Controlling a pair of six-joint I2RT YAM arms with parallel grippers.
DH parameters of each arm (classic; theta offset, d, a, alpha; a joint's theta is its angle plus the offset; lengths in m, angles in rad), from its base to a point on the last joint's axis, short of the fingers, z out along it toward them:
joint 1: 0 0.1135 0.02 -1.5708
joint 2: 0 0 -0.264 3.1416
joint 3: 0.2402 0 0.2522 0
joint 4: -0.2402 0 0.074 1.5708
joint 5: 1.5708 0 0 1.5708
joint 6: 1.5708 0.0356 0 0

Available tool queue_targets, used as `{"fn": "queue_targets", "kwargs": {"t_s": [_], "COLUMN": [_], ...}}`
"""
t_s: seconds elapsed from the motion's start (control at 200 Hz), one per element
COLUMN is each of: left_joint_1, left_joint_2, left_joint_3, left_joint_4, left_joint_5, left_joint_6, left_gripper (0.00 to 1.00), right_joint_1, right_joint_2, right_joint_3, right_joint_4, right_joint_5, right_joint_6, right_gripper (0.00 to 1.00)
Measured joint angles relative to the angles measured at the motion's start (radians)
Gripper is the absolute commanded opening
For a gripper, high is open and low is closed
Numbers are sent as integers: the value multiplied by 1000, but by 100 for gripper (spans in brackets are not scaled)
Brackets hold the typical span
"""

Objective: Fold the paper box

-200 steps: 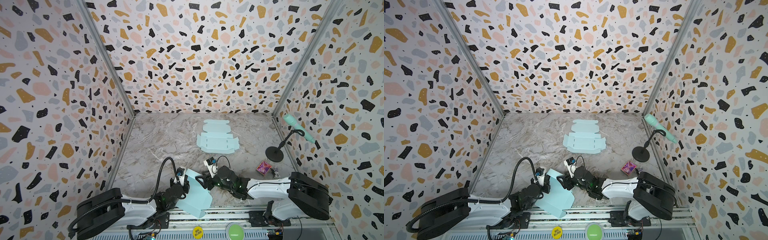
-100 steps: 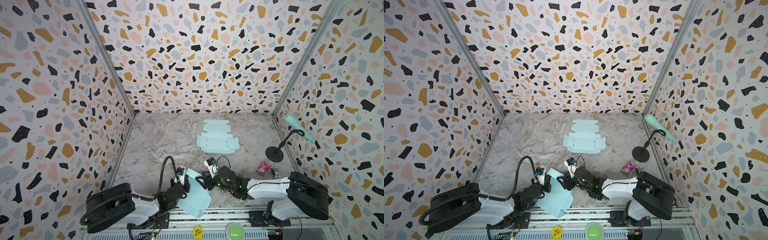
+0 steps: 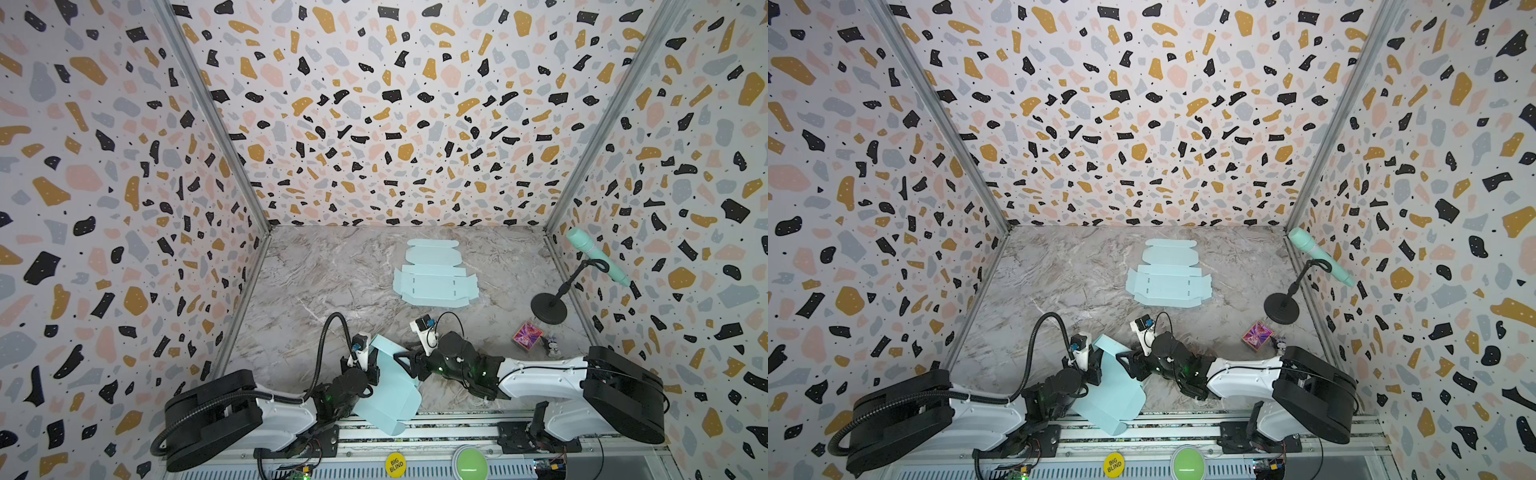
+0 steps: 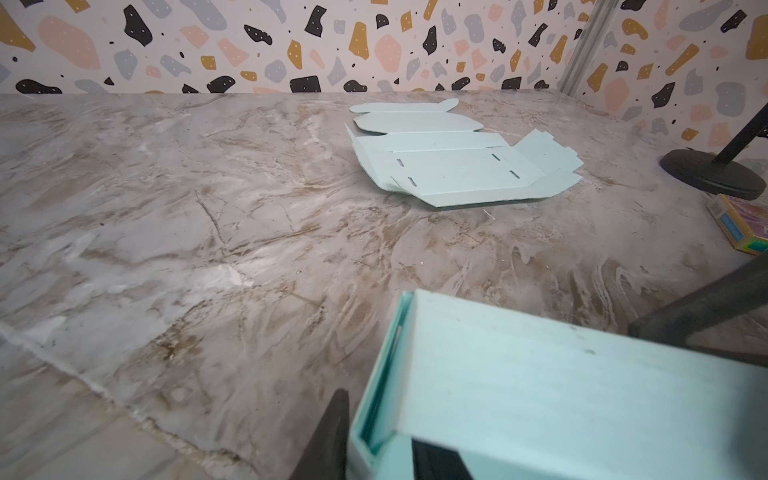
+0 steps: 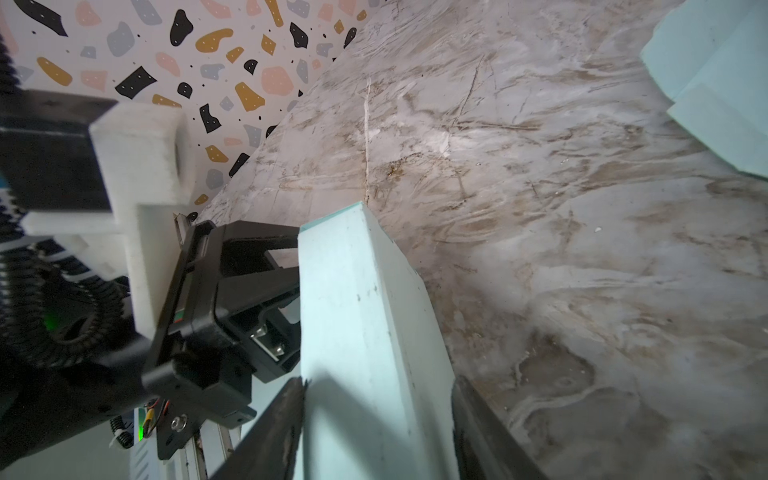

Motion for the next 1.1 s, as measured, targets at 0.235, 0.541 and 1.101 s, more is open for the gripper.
{"fn": "queue_targets", "kwargs": {"t_s": [0.235, 0.541, 1.101], "left_joint_1": [0, 0, 1], "left_joint_2": [-12, 24, 76], "left_joint_3": [0, 0, 0], "left_joint_4": [-19, -15, 11], "left_joint_5": [0, 5, -1], "left_joint_6": [2, 13, 20], "left_gripper": [27, 27, 25], "right_joint_1": [-8, -93, -150], "right_joint_2": [-7, -37, 141], "right_joint_3": [0, 73, 210], "right_joint_4": [-14, -132, -164], "right_joint_5": [-21, -85, -293], "right_joint_6": [-6, -77, -187], "right_gripper": [66, 80, 64]}}
